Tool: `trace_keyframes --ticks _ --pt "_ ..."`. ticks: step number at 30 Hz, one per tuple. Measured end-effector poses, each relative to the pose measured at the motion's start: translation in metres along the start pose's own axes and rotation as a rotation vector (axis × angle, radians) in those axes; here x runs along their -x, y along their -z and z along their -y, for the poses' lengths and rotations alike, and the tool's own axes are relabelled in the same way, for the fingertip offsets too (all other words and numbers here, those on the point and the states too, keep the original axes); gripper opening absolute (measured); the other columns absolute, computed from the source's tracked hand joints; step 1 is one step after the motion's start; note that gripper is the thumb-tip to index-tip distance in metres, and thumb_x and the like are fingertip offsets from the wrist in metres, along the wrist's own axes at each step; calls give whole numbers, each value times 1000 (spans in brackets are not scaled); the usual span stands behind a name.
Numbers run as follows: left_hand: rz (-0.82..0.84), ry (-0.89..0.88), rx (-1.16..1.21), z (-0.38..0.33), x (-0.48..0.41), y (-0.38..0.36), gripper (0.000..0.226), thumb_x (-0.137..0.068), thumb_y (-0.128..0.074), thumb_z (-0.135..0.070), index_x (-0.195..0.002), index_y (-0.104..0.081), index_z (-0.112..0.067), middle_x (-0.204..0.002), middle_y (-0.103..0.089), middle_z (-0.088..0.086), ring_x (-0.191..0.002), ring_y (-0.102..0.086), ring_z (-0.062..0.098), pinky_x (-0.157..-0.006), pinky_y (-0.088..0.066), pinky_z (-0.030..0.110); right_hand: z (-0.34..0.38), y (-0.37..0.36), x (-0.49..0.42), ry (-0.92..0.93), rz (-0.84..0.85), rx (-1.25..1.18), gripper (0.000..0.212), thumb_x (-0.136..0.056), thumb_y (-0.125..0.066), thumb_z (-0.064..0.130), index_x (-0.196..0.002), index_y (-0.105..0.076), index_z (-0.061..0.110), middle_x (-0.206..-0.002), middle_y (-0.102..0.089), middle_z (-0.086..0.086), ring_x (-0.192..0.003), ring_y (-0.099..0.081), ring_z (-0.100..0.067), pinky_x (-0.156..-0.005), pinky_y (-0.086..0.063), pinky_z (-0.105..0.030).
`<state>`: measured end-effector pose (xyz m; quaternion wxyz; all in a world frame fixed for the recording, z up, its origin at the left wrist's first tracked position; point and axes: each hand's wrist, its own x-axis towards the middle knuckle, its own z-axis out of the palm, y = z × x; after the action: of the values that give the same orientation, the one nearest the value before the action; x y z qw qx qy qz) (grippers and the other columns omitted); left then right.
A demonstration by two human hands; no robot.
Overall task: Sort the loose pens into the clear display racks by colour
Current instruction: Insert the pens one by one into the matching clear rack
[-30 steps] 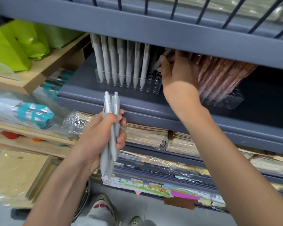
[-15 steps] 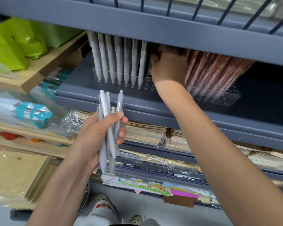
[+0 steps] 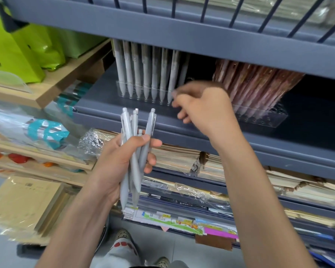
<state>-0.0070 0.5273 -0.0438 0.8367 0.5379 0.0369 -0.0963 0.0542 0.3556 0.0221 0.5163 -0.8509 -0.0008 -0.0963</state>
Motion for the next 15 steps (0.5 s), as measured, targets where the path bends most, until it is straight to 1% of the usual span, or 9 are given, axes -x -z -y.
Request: trace_keyframes --ticks 1,2,3,5,6,9,12,13,15 --pt "7 2 -5 1 0 -2 30 -83 -68 -19 -99 -60 5 -83 -75 13 -47 -57 18 -41 -45 23 -4 1 11 -10 96 -14 18 -86 -67 27 -71 -72 19 -70 -72 -2 -49 -58 -7 -51 -53 -31" --pt "16 6 -8 2 1 -4 35 -82 -68 -19 -102 -59 7 -81 -75 12 -46 -57 18 -41 -45 23 -7 3 20 -14 173 -5 18 -85 -69 33 -74 -74 20 -69 -72 1 -47 -54 -2 -47 -47 -24" --pt "24 11 -5 3 1 -7 36 -81 -68 -19 -104 -59 7 -84 -75 14 -45 -56 18 -41 -45 23 -9 6 28 -21 230 -12 18 -85 -71 37 -76 -75 21 -67 -70 5 -46 -50 1 -45 -41 -18" --pt "53 21 11 5 2 -12 29 -80 -69 -18 -99 -59 2 -93 -75 18 -45 -56 20 -40 -44 25 -13 12 37 -44 300 -72 19 -85 -72 38 -77 -75 20 -60 -63 13 -45 -49 3 -43 -33 -8" --pt "68 28 13 7 3 -14 26 -80 -68 -17 -97 -60 0 -95 -75 19 -45 -57 20 -40 -45 25 -15 16 41 -49 318 -115 18 -85 -73 35 -77 -75 19 -58 -60 15 -45 -49 4 -42 -32 -7" --pt "104 45 -9 11 5 -21 28 -79 -67 -15 -101 -60 1 -97 -75 20 -46 -60 21 -40 -46 26 -17 21 47 -59 334 -170 15 -85 -75 25 -81 -75 11 -53 -55 16 -43 -46 3 -42 -32 -6" --pt "108 52 -23 13 5 -27 28 -86 -64 -13 -108 -61 2 -100 -75 20 -53 -66 25 -43 -51 28 -19 24 51 -80 297 -211 15 -84 -76 20 -81 -73 6 -49 -49 15 -42 -42 0 -42 -30 -8" --pt "94 53 -31 14 5 -29 25 -90 -61 -12 -110 -62 3 -99 -75 20 -55 -68 26 -45 -53 28 -19 26 53 -96 271 -242 14 -85 -75 20 -81 -74 7 -50 -50 11 -43 -40 -2 -42 -30 -11" --pt "64 57 -41 14 5 -29 20 -97 -54 -9 -110 -62 3 -97 -76 19 -57 -70 25 -46 -54 27 -19 30 53 -130 169 -296 13 -87 -72 24 -80 -74 13 -60 -57 -8 -47 -44 -11 -41 -34 -20"
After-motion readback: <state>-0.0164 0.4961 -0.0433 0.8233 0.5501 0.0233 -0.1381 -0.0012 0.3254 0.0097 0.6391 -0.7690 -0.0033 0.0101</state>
